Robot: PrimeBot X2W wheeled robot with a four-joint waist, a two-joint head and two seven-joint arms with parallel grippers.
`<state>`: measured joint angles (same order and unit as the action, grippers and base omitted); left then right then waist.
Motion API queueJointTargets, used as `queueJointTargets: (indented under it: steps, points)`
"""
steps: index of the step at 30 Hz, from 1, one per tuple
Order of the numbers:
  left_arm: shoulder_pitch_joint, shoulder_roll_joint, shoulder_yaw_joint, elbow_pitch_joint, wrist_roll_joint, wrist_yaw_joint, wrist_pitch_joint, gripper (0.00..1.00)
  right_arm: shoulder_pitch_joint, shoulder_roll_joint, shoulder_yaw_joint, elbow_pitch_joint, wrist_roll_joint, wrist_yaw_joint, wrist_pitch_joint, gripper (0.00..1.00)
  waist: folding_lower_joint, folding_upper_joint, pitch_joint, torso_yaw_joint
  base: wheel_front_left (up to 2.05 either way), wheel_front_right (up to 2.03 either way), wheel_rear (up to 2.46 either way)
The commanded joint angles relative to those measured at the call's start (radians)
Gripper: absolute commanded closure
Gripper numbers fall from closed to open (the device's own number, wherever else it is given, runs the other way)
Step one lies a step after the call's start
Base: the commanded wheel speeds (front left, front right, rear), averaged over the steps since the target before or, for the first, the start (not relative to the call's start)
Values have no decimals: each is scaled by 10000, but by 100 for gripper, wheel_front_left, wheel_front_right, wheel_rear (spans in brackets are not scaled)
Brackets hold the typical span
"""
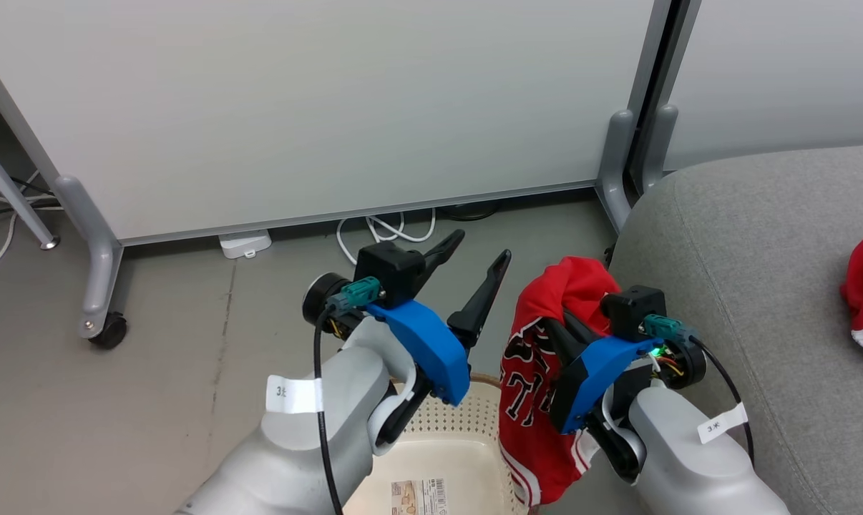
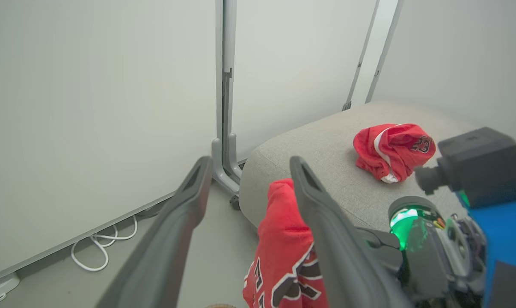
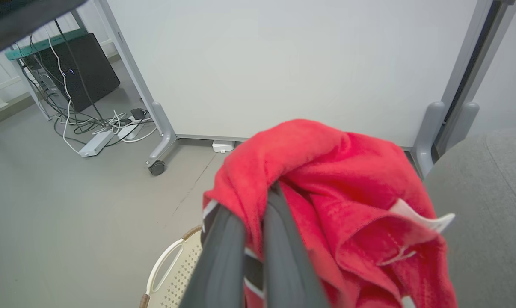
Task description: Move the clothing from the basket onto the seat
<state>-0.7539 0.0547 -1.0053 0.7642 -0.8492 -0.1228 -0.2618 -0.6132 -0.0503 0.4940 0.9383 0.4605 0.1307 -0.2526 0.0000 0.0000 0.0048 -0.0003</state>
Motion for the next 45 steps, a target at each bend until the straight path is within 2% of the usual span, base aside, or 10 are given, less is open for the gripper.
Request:
queueJointTargets:
  steps: [1,6,12,20,29,36,45]
  points:
    - [164,91,255,-129,105,121,-48,0,-171,-1,17,16,43,1,-90,100,0,0,13,-1,0,0,0]
    - [1077,426,1478,-1114,950,483,-39,0,-243,-1,-85,50,-11,1,-107,100,0,0,77,18,0,0,0]
    - [2693,741,3045,-2623,2586,847,-37,0,-230,-1,-171,25,-178,1,-131,100,0,0,147,20,0,0,0]
    - [4744,731,4915,-3922,4342,691,-39,0,-129,-1,-114,-93,-195,1,-146,100,0,0,163,-25,0,0,0]
    - [6145,422,6549,-4514,5361,276,-37,0,56,-1,-64,-212,-75,1,-149,100,0,0,139,-106,0,0,0]
    - [6489,178,7306,-4559,5731,69,-37,0,28,-1,-163,-223,-113,1,-144,100,0,0,169,-102,0,0,0]
    - [6542,13,7644,-4500,5918,-54,-37,0,46,-1,-199,-289,-81,1,-145,100,0,0,187,-143,0,0,0]
